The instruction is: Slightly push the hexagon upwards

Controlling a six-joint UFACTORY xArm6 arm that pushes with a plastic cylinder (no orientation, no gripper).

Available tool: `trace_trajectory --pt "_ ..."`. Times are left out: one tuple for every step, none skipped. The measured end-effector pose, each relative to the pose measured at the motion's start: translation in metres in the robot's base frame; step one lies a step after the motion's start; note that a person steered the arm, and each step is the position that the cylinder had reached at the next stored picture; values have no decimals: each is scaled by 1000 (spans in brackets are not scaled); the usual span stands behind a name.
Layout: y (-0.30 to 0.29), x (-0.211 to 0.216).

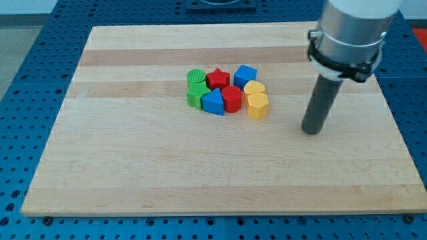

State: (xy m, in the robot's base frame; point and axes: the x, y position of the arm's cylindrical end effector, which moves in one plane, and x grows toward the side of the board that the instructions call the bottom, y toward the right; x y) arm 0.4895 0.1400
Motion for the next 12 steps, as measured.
trace_trajectory --pt "-25 0" --pt "-45 0" --pt "-48 0" --pt "-48 -3" --pt "-48 -8" --pt "-49 -15" --pt "-55 -18" --pt "-62 -25" --pt "-72 -30" --pt "-77 -32" --pt "-77 -38" --pt "-77 -43"
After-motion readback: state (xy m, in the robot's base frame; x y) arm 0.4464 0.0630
